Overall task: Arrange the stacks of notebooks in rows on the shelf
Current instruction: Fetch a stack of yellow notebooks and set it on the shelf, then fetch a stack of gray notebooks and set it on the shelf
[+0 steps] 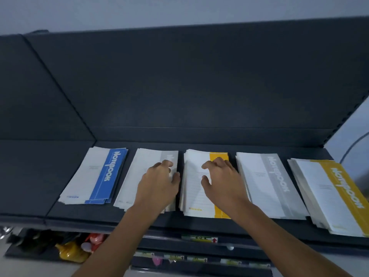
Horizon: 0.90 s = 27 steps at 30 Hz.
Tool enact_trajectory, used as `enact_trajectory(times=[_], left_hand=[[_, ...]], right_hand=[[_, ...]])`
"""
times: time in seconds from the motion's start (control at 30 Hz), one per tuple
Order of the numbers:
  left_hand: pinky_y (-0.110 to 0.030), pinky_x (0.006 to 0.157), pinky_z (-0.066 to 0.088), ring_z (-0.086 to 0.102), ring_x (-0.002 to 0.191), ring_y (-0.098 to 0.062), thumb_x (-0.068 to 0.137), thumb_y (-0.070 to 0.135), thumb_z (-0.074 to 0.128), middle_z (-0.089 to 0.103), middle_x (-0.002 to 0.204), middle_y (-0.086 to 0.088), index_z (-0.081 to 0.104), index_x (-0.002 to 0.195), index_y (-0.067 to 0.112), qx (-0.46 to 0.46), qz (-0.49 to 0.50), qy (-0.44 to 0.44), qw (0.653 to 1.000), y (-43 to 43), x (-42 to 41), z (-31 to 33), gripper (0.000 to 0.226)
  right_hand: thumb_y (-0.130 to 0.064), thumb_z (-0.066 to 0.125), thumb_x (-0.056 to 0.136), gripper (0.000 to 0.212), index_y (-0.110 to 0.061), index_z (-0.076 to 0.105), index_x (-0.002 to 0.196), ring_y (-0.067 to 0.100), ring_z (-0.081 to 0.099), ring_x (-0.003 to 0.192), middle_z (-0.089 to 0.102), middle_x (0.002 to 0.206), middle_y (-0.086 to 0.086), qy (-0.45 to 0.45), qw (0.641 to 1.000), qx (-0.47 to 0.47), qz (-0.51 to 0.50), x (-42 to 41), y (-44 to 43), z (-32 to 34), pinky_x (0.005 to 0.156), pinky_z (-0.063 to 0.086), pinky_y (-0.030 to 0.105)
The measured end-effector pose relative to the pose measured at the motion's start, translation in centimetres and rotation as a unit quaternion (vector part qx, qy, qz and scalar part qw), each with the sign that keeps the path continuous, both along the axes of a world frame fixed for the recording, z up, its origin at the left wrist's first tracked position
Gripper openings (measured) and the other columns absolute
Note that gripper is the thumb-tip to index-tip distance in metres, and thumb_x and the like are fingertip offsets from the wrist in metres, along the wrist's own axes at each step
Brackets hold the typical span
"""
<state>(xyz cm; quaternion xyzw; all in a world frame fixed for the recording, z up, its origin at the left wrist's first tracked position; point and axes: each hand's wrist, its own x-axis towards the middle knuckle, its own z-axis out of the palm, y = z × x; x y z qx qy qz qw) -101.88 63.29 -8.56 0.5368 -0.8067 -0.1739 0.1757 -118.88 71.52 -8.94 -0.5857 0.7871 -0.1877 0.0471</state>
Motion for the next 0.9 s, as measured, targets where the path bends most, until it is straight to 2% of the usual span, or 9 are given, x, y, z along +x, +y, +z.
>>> enact_trajectory(times=[0.1, 0.23, 0.3, 0.37, 0.47, 0.6, 0.67, 0.8, 0.9], left_hand=[[-0.034, 0.081, 0.057, 0.067, 0.091, -0.011, 0.097, 0.038, 0.056, 0.069, 0.114, 0.007, 0.060, 0.129, 0.023, 0.005, 0.030, 0.001, 1.000, -0.9, 3.5, 0.4, 0.036], [-0.027, 0.071, 0.049, 0.062, 0.083, -0.008, 0.096, 0.034, 0.058, 0.069, 0.103, 0.009, 0.064, 0.117, 0.022, 0.001, 0.096, -0.002, 0.995, -2.0, 8.8, 0.8, 0.025], [-0.032, 0.070, 0.052, 0.064, 0.081, -0.013, 0.096, 0.032, 0.058, 0.069, 0.097, 0.006, 0.065, 0.109, 0.020, 0.002, 0.130, 0.005, 0.991, -2.2, 11.8, 1.2, 0.019], [-0.034, 0.074, 0.056, 0.067, 0.082, -0.010, 0.096, 0.033, 0.058, 0.069, 0.101, 0.009, 0.065, 0.114, 0.022, 0.008, 0.163, 0.017, 0.986, -2.3, 14.9, 1.6, 0.023], [-0.030, 0.075, 0.054, 0.065, 0.080, -0.004, 0.096, 0.034, 0.056, 0.067, 0.104, 0.013, 0.064, 0.118, 0.024, 0.002, 0.210, 0.015, 0.978, -2.5, 19.9, 2.3, 0.026], [-0.037, 0.077, 0.057, 0.064, 0.083, -0.009, 0.095, 0.032, 0.056, 0.065, 0.097, 0.012, 0.065, 0.107, 0.025, -0.016, 0.268, 0.023, 0.963, -3.5, 27.5, 3.3, 0.017], [-0.037, 0.077, 0.058, 0.064, 0.085, -0.010, 0.095, 0.032, 0.056, 0.064, 0.098, 0.011, 0.065, 0.109, 0.024, -0.026, 0.290, 0.024, 0.956, -4.4, 31.8, 3.6, 0.018], [-0.034, 0.076, 0.055, 0.061, 0.086, -0.011, 0.094, 0.034, 0.055, 0.062, 0.097, 0.012, 0.063, 0.109, 0.025, -0.048, 0.317, 0.027, 0.947, -6.7, 40.7, 4.0, 0.020], [-0.035, 0.077, 0.055, 0.061, 0.091, -0.012, 0.094, 0.034, 0.054, 0.063, 0.100, 0.010, 0.062, 0.113, 0.024, -0.052, 0.310, 0.032, 0.949, -8.3, 46.7, 3.9, 0.023]], right_hand=[[-0.028, 0.050, 0.097, 0.036, -0.025, 0.059, 0.132, 0.020, 0.050, 0.119, 0.055, 0.126, -0.002, -0.008, 0.999, -0.008, 0.040, 2.7, -2.1, 0.2, 0.096, 0.046, 0.032], [-0.027, 0.050, 0.098, 0.036, -0.024, 0.059, 0.132, 0.019, 0.049, 0.121, 0.054, 0.129, -0.003, -0.019, 0.994, -0.013, 0.109, 7.6, -5.0, 0.2, 0.099, 0.046, 0.033], [-0.028, 0.049, 0.098, 0.036, -0.025, 0.058, 0.133, 0.018, 0.048, 0.121, 0.054, 0.129, -0.004, -0.027, 0.989, -0.015, 0.146, 10.5, -6.6, 0.3, 0.098, 0.045, 0.033], [-0.029, 0.049, 0.098, 0.033, -0.026, 0.058, 0.130, 0.018, 0.049, 0.119, 0.054, 0.127, -0.004, -0.028, 0.982, -0.015, 0.186, 13.6, -8.4, 0.6, 0.096, 0.045, 0.033], [-0.030, 0.050, 0.099, 0.030, -0.025, 0.057, 0.128, 0.018, 0.052, 0.115, 0.054, 0.125, -0.003, -0.022, 0.970, -0.013, 0.241, 18.7, -11.1, 1.3, 0.093, 0.046, 0.031], [-0.031, 0.050, 0.098, 0.031, -0.028, 0.056, 0.127, 0.019, 0.059, 0.106, 0.053, 0.123, -0.006, -0.017, 0.954, -0.008, 0.300, 26.4, -14.2, 2.7, 0.081, 0.048, 0.033], [-0.033, 0.051, 0.098, 0.030, -0.029, 0.056, 0.127, 0.017, 0.061, 0.099, 0.053, 0.122, -0.007, -0.014, 0.947, -0.008, 0.322, 30.7, -16.0, 3.2, 0.074, 0.044, 0.030], [-0.037, 0.052, 0.098, 0.028, -0.032, 0.055, 0.125, 0.014, 0.053, 0.080, 0.052, 0.120, -0.010, -0.016, 0.943, 0.000, 0.332, 39.9, -19.1, 3.5, 0.065, 0.039, 0.029], [-0.039, 0.053, 0.097, 0.027, -0.033, 0.055, 0.124, 0.013, 0.053, 0.081, 0.054, 0.121, -0.011, -0.023, 0.942, 0.007, 0.335, 46.7, -20.7, 3.3, 0.065, 0.042, 0.030]])
